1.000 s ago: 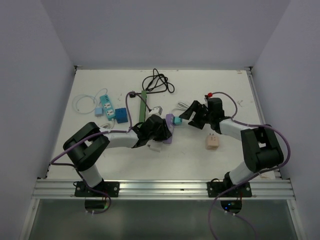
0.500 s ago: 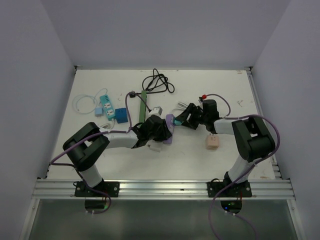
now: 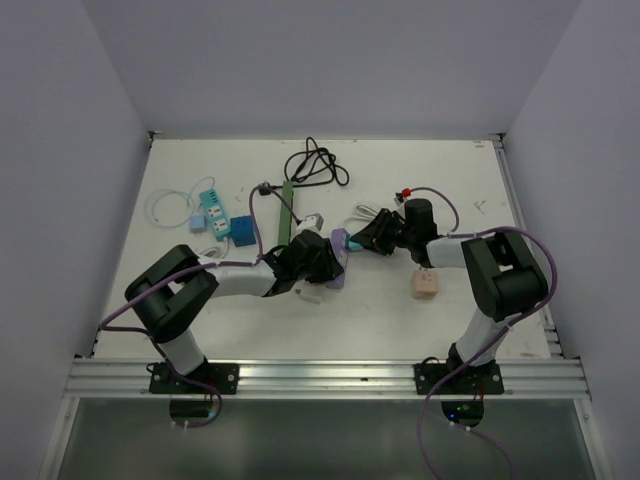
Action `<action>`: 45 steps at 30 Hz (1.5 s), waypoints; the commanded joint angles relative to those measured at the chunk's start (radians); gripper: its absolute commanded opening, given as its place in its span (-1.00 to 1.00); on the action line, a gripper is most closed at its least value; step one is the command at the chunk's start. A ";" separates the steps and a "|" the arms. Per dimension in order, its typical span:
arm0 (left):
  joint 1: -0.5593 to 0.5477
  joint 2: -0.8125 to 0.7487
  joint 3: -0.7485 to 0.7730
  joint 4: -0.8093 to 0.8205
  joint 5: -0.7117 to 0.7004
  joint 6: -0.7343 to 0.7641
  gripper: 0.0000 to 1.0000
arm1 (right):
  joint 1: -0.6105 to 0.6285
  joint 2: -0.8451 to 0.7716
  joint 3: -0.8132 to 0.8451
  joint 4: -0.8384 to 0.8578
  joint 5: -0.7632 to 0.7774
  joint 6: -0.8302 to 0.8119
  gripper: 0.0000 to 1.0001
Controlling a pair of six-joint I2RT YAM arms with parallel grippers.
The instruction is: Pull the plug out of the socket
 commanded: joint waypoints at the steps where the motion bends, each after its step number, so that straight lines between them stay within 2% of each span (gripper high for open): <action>1: 0.018 0.021 -0.051 -0.197 -0.044 -0.035 -1.00 | 0.000 -0.049 0.002 -0.055 0.007 -0.041 -1.00; 11: 0.049 0.011 -0.082 -0.272 -0.092 -0.090 -1.00 | -0.014 -0.097 0.003 -0.084 -0.043 -0.030 -1.00; 19: 0.051 0.012 -0.085 -0.251 -0.072 -0.081 -1.00 | -0.070 -0.222 0.023 -0.306 0.026 -0.176 -1.00; 22: 0.051 0.014 -0.088 -0.229 -0.056 -0.071 -1.00 | -0.101 -0.267 0.035 -0.451 0.133 -0.248 -1.00; 24: 0.051 0.017 -0.087 -0.215 -0.038 -0.065 -1.00 | -0.127 -0.281 0.011 -0.488 0.173 -0.257 -1.00; 29: 0.051 0.017 -0.088 -0.157 0.007 -0.044 -1.00 | -0.185 -0.287 -0.061 -0.466 0.159 -0.227 -1.00; 33: 0.049 0.015 -0.083 -0.120 0.043 -0.016 -1.00 | -0.196 -0.270 -0.102 -0.429 0.101 -0.213 -1.00; 36: 0.049 0.017 -0.074 -0.096 0.073 -0.006 -1.00 | -0.198 -0.275 -0.109 -0.451 0.119 -0.213 -0.97; 39: 0.049 0.018 -0.059 -0.084 0.109 0.005 -1.00 | -0.199 -0.307 -0.109 -0.500 0.191 -0.217 -0.53; 40: 0.051 0.018 -0.056 -0.080 0.117 0.007 -1.00 | -0.201 -0.316 -0.106 -0.514 0.210 -0.219 -0.27; 42: 0.049 0.023 -0.041 -0.070 0.142 0.011 -1.00 | -0.202 -0.339 -0.090 -0.570 0.262 -0.228 0.00; 43: 0.049 0.028 -0.034 -0.067 0.149 0.011 -1.00 | -0.202 -0.362 -0.083 -0.592 0.279 -0.233 0.25; 45: 0.049 0.043 -0.010 -0.061 0.178 0.013 -1.00 | -0.202 -0.390 -0.060 -0.653 0.328 -0.247 0.44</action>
